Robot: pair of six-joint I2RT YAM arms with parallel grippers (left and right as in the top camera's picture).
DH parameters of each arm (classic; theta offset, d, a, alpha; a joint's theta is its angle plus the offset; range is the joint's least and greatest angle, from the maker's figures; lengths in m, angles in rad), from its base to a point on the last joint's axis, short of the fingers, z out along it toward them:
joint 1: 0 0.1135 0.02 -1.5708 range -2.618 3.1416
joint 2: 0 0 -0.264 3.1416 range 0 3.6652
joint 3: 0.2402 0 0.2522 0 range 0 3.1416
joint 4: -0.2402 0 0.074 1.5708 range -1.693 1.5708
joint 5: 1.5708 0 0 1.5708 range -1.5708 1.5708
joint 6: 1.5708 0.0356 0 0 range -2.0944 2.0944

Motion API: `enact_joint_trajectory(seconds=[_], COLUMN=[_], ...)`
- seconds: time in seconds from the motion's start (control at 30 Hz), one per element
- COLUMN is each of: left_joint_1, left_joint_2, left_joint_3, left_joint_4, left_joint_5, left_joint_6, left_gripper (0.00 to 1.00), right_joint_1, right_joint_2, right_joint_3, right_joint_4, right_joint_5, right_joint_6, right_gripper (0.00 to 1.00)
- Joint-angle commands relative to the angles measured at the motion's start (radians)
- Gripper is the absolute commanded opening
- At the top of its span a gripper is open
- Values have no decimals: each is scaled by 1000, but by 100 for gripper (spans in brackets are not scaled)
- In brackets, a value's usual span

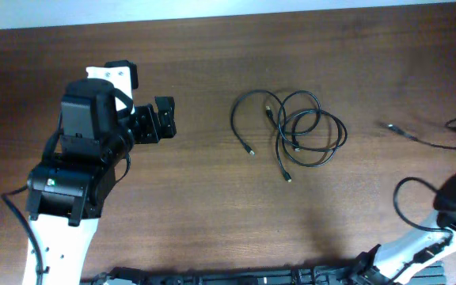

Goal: Untangle cables
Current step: 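Lift the grasped cable with the right gripper and carry it off the table's right edge, then return the right gripper to the remaining cables on the table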

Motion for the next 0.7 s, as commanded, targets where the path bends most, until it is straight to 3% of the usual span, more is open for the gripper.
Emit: enact_joint_trajectory(seconds=[0.0, 0.27, 0.47, 0.6, 0.67], left_joint_1=[6, 6, 6, 6, 6], left_joint_2=[2, 2, 2, 2, 2], left_joint_3=[12, 12, 12, 12, 12], left_joint_4=[5, 5, 5, 5, 5], left_joint_5=[-10, -10, -10, -10, -10], left_joint_6=[16, 16, 16, 16, 16], left_gripper=[99, 99, 99, 99, 99], right_joint_1=[-135, -349, -347, -330, -323], right_joint_2=[-3, -3, -2, 4, 14], right_joint_3=[-88, -151, -152, -152, -152], right_joint_4=[2, 2, -3, -8, -14], right_joint_5=[-181, -486, -512, -512, -515], right_joint_6=[142, 140, 125, 102, 87], right_gripper=[4, 4, 4, 17, 36])
